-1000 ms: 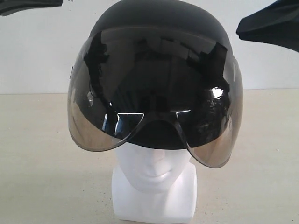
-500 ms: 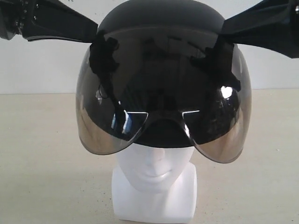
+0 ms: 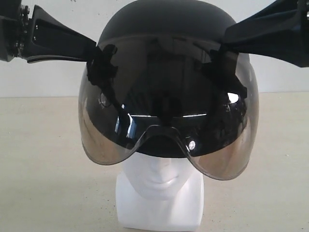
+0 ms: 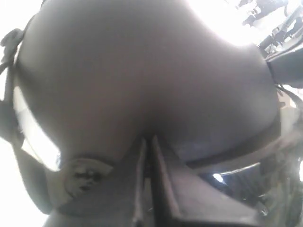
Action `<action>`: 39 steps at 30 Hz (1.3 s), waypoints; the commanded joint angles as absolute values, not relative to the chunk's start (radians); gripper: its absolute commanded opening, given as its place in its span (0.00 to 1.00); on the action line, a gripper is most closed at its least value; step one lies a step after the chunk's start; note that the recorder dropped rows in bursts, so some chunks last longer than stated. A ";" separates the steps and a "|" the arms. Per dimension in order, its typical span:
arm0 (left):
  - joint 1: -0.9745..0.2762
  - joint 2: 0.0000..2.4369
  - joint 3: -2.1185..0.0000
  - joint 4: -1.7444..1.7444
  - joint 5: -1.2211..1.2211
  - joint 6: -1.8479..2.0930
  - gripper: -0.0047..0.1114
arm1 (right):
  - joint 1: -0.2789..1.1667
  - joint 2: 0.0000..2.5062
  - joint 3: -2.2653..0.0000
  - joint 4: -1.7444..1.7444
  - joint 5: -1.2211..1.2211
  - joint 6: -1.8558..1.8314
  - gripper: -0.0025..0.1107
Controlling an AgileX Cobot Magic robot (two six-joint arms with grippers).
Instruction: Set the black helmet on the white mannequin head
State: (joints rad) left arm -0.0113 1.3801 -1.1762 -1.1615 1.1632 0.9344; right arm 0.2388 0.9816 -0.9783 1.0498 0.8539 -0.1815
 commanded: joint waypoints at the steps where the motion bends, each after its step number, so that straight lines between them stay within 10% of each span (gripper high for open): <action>1: -0.035 1.405 -1.108 -1.074 1.221 0.950 0.08 | 0.242 0.990 -0.973 1.010 0.913 -0.174 0.02; 39: -0.032 1.369 -1.290 -1.128 1.212 0.958 0.08 | 0.242 0.989 -0.925 1.036 0.847 -0.235 0.02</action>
